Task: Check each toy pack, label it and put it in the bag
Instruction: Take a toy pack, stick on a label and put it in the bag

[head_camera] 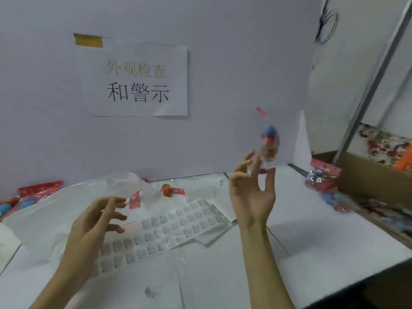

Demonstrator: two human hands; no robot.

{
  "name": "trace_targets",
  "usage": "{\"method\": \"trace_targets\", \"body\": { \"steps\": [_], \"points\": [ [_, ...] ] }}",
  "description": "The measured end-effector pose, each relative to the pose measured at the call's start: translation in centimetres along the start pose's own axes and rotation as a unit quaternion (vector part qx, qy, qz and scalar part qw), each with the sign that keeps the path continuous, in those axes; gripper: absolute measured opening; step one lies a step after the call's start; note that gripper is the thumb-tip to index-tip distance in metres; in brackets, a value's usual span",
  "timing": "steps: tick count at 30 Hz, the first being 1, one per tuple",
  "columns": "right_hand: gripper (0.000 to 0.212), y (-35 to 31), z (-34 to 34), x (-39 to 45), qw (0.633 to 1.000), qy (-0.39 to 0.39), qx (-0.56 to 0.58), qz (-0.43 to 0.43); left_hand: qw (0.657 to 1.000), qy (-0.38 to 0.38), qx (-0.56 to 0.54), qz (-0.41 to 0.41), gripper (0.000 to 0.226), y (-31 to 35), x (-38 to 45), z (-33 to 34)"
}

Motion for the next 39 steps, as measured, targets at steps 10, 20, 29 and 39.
{"method": "trace_targets", "body": {
  "steps": [10, 20, 29, 39],
  "points": [
    [0.038, 5.4, -2.6, 0.0, 0.970, 0.074, -0.126, 0.193, 0.981, -0.091, 0.169, -0.034, 0.033, -2.5, 1.9, 5.6],
    [0.048, 14.0, -8.3, -2.9, 0.750, -0.031, -0.481, 0.453, 0.860, 0.270, 0.414, 0.126, 0.020, 0.3, 2.0, -4.9],
    [0.045, 15.0, -9.5, -2.3, 0.761, -0.019, -0.464, 0.454, 0.735, 0.065, 0.530, -0.418, 0.062, -5.2, 2.5, -16.8],
    [0.044, 14.9, -8.6, -2.5, 0.764, -0.005, -0.462, 0.450, 0.830, 0.184, 0.497, -0.175, 0.034, -4.3, 2.7, -15.7]
  ]
}}
Point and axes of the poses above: each hand's wrist, its own x-axis towards the middle knuckle, its own z-axis out of the palm, y = z × x, the point moved 3 cm from there along x, towards the middle knuckle, and after that the axes turned 10 degrees about -y, right-handed, at the moved point
